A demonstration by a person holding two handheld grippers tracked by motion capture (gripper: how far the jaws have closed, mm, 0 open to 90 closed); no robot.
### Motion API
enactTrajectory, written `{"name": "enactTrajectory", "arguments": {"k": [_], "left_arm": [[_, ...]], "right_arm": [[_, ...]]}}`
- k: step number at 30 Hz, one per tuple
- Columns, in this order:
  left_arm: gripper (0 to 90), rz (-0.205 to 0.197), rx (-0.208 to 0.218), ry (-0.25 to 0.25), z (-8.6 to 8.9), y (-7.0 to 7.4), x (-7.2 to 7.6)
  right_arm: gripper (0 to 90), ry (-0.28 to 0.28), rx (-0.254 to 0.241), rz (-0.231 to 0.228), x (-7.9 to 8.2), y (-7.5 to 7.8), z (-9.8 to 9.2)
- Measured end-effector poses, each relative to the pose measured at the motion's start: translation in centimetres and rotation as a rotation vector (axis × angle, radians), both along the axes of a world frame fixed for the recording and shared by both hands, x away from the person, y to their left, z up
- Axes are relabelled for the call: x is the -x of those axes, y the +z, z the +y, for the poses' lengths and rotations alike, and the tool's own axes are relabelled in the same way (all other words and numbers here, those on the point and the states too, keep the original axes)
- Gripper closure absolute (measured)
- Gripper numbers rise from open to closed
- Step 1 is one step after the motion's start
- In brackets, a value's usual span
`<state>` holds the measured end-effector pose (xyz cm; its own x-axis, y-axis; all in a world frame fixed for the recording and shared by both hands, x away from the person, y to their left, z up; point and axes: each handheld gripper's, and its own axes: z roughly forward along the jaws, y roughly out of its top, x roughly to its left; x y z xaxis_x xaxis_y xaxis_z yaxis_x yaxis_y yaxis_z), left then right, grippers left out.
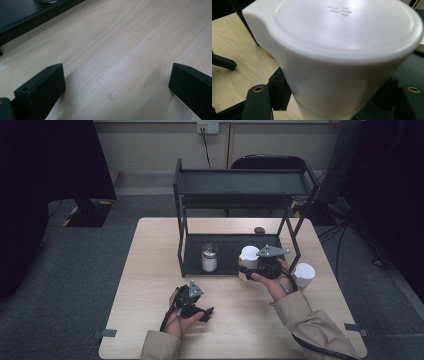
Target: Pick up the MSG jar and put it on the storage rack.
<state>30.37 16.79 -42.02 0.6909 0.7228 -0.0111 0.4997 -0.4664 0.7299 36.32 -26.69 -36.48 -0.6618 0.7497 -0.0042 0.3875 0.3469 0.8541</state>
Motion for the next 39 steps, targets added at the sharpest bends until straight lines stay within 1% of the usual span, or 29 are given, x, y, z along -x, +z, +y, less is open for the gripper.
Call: {"name": "enactTrajectory", "arguments": {"k": [3, 10, 11, 15, 17, 19, 20, 23, 29, 34, 39], "left_arm": [[0.1, 0.0, 0.0, 0.0, 0.0, 0.0, 0.0], [0.1, 0.0, 0.0, 0.0, 0.0, 0.0, 0.0], [0.1, 0.0, 0.0, 0.0, 0.0, 0.0, 0.0], [0.1, 0.0, 0.002, 0.001, 0.0, 0.0, 0.0], [0.1, 0.0, 0.001, 0.0, 0.0, 0.0, 0.0], [0.1, 0.0, 0.0, 0.0, 0.0, 0.0, 0.0], [0.1, 0.0, 0.001, 0.0, 0.0, 0.0, 0.0], [0.1, 0.0, 0.0, 0.0, 0.0, 0.0, 0.0], [0.1, 0.0, 0.0, 0.0, 0.0, 0.0, 0.0], [0.1, 0.0, 0.0, 0.0, 0.0, 0.0, 0.0], [0.1, 0.0, 0.0, 0.0, 0.0, 0.0, 0.0]], "right_arm": [[30.6, -0.009, -0.006, 0.0, -0.3, 0.0, 0.0], [30.6, -0.021, -0.006, -0.016, -0.8, 0.3, 0.4], [30.6, -0.022, 0.0, -0.02, -1.0, 0.3, 0.6], [30.6, -0.031, -0.005, -0.016, -1.2, 0.2, 0.7], [30.6, -0.031, 0.0, -0.016, -1.3, 0.2, 0.9], [30.6, -0.032, 0.02, -0.03, -1.3, 0.2, 1.2], [30.6, -0.031, 0.021, -0.034, -1.3, 0.1, 1.2], [30.6, -0.034, 0.012, -0.028, -1.7, 0.1, 1.4], [30.6, -0.038, 0.024, -0.029, -2.1, 0.0, 1.7], [30.6, -0.046, 0.024, -0.027, -2.5, -0.3, 1.8], [30.6, -0.049, 0.021, -0.018, -2.8, -0.4, 1.9]]}}
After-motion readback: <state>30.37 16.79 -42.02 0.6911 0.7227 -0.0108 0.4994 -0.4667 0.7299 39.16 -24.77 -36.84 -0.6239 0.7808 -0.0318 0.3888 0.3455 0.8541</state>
